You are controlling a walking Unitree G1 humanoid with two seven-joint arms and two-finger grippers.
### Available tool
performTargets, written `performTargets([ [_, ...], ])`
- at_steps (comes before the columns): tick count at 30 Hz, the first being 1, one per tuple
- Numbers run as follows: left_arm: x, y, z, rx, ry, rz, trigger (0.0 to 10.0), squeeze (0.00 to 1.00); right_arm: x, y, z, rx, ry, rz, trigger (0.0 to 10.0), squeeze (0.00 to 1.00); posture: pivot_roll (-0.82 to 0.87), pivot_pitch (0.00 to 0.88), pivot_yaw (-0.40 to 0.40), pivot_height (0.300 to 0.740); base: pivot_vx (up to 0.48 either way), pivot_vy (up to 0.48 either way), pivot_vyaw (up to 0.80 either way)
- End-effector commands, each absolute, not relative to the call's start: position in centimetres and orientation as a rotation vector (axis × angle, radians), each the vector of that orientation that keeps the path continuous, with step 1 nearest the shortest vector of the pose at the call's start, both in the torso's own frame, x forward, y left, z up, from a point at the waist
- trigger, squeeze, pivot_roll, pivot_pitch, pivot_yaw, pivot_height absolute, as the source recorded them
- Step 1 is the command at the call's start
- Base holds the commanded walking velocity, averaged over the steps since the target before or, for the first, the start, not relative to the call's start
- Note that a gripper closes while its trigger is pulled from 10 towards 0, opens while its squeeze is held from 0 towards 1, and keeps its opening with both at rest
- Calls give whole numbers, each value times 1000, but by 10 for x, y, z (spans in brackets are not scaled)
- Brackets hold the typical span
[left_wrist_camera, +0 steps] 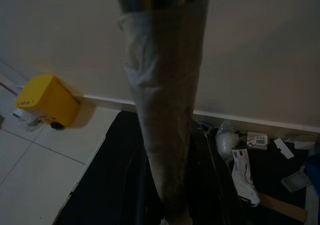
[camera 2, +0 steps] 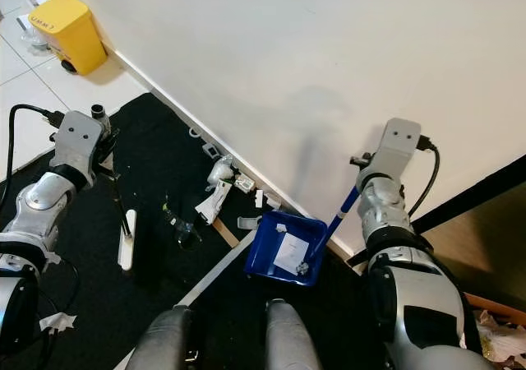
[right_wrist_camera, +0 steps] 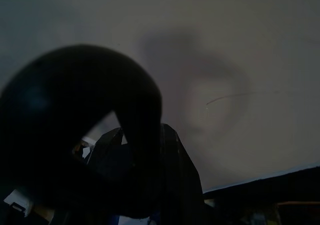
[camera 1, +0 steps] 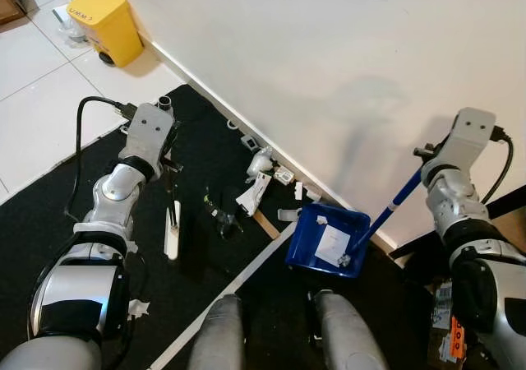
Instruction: Sweep floor
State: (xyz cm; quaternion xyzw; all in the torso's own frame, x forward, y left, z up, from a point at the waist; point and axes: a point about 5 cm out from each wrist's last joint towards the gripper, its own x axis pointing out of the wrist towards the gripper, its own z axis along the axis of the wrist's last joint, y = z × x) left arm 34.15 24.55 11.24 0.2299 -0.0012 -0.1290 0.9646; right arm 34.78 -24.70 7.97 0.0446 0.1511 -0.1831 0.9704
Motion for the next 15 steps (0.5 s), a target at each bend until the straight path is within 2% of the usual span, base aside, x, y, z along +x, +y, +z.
performTargets([
  [1, 341, 240, 111, 478, -10, -278, 10000, 0, 346, -247, 78, 78, 291, -388, 10000, 0, 15, 136, -4, 740, 0, 0, 0],
  [15, 340, 240, 109, 481, -3, -280, 10000, 0, 340, -267, 82, 46, 263, -463, 10000, 0, 7, 139, -1, 740, 0, 0, 0],
])
